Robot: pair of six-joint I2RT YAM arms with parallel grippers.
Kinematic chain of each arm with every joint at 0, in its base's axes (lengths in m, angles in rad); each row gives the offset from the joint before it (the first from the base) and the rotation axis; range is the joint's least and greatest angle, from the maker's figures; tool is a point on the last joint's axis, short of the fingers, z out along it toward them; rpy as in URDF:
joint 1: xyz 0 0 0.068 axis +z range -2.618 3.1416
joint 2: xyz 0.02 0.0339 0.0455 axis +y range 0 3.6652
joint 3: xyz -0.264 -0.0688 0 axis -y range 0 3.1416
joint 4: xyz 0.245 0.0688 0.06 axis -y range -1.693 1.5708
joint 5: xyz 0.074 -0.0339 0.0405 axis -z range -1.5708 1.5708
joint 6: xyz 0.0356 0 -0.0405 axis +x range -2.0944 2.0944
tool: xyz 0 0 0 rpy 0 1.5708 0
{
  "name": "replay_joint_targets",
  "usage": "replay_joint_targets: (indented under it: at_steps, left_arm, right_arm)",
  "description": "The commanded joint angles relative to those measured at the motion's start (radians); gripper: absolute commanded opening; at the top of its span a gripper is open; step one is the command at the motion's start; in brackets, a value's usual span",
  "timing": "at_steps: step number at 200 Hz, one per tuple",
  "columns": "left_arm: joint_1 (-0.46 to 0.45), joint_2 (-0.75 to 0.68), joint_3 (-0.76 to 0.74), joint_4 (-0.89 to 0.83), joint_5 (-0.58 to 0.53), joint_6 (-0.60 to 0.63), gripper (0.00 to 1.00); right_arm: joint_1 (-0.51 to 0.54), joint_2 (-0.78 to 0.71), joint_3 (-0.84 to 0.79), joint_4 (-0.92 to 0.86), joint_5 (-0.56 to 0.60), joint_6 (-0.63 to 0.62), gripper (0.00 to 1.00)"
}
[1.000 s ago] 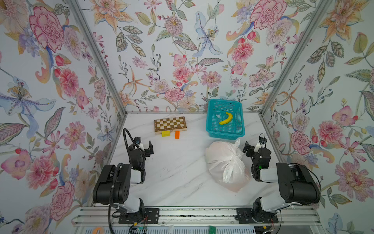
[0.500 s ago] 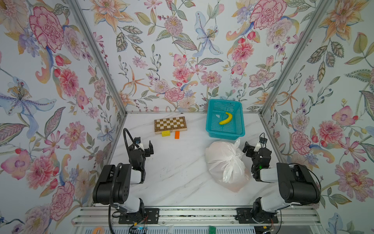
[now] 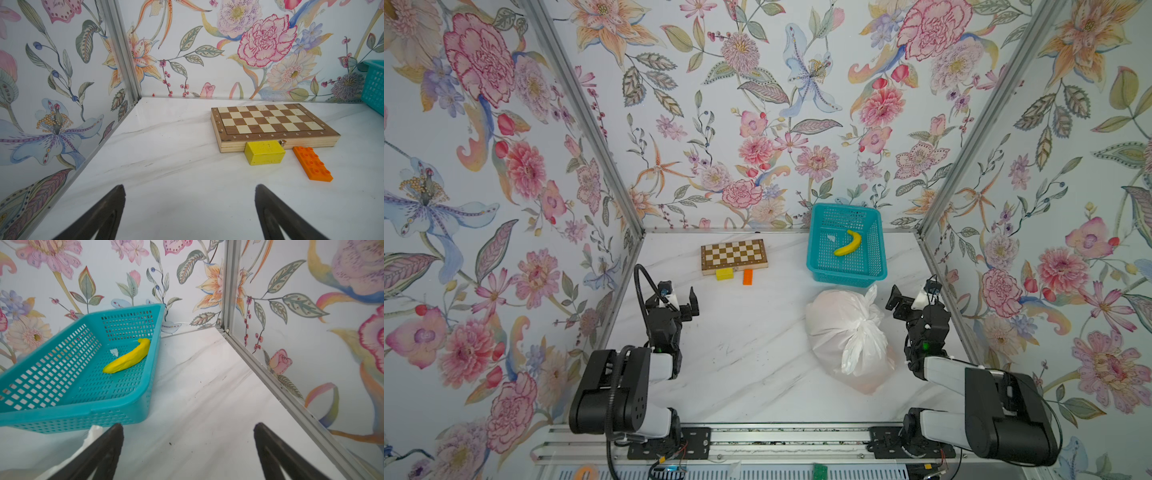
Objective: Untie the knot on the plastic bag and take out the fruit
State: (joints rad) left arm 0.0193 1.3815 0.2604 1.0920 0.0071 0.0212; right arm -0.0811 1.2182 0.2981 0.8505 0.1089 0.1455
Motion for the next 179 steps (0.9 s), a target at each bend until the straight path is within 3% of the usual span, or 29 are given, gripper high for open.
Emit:
replay_joint_targets:
  at_steps: [1, 40, 70, 90, 145, 179]
  left_arm:
    - [-0.021, -0.160, 0.041, -0.215, -0.100, -0.034, 0.99]
    - [-0.059, -0.368, 0.213, -0.633, -0.010, -0.193, 0.99]
    - [-0.136, -0.382, 0.396, -0.886, 0.140, -0.294, 0.99]
    - [-0.248, -0.356, 0.498, -0.972, 0.200, -0.331, 0.99]
    - [-0.558, -0.224, 0.676, -0.994, 0.298, -0.348, 0.92]
    - [-0.695, -0.103, 0.752, -1.001, 0.316, -0.190, 0.85]
  right_arm:
    - [-0.006, -0.153, 0.104, -0.372, 0.042, 0.116, 0.99]
    - [-0.005, -0.325, 0.372, -1.005, -0.091, 0.264, 0.99]
    - [0.007, -0.372, 0.557, -1.371, -0.285, 0.288, 0.97]
    - [0.027, -0.370, 0.654, -1.563, -0.378, 0.306, 0.95]
    - [0.134, -0.342, 0.743, -1.768, -0.399, 0.393, 0.81]
    - [0.189, -0.319, 0.700, -1.799, -0.348, 0.393, 0.69]
